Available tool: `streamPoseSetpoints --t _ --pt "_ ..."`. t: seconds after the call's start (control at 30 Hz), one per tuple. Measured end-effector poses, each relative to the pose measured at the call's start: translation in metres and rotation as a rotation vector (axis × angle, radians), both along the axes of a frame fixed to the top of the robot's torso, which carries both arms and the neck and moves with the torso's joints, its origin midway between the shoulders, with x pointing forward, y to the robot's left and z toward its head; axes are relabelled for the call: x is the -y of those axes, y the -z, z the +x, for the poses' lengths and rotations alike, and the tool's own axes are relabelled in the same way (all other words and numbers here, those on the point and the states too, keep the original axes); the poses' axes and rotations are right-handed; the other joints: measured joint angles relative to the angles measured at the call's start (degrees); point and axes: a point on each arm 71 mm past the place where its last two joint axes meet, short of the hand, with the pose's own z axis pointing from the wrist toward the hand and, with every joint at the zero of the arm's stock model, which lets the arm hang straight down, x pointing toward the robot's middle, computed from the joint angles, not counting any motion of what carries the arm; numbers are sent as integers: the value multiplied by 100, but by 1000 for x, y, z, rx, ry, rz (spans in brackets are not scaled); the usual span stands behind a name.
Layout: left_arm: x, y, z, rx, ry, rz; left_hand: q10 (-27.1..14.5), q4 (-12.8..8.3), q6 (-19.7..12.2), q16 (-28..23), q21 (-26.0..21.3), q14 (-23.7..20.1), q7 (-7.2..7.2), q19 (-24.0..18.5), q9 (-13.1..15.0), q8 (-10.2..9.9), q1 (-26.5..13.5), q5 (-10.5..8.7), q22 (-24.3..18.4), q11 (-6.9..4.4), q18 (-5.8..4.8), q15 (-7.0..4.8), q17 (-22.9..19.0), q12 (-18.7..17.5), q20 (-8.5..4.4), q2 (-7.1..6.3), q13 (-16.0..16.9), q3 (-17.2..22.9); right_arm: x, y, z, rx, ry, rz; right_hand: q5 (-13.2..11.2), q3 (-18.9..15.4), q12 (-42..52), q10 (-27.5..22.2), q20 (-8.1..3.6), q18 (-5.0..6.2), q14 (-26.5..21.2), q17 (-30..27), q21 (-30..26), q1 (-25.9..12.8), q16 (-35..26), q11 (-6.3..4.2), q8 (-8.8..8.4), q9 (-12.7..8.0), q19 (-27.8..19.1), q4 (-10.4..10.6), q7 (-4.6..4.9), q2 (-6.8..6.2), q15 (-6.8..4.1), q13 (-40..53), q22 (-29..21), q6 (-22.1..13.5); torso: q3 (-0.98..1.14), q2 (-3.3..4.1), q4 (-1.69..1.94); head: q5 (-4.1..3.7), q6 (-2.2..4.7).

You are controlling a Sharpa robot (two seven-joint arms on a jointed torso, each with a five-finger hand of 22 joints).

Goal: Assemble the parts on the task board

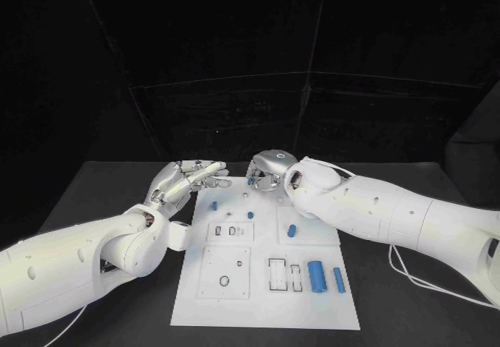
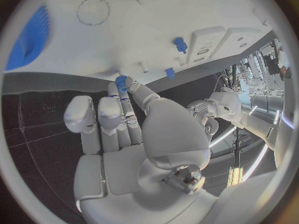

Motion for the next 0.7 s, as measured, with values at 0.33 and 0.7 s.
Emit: streamPoseSetpoints --t 0.33,0.7 --pt "2 0 1 1 3 -1 0 0 0 0 -24 0 0 20 0 -22 -23 0 -5 0 0 0 0 0 20 22 0 0 -2 1 2 -9 2 -7 -23 18 0 -17 0 0 0 21 0 -22 22 16 -17 -1 0 18 0 -22 0 -4 9 0 -4 8 0 -7 -16" --pt "1 0 2 2 0 1 0 0 0 -22 -24 0 0 20 0 -21 -23 0 -5 0 0 0 0 0 20 22 0 0 -5 4 6 -27 13 -23 -71 28 -48 -538 105 1 -43 -293 -51 -197 -98 163 -54 -19 -166 149 126 -268 107 -29 -208 -373 -4 10 -1 -2 -37"
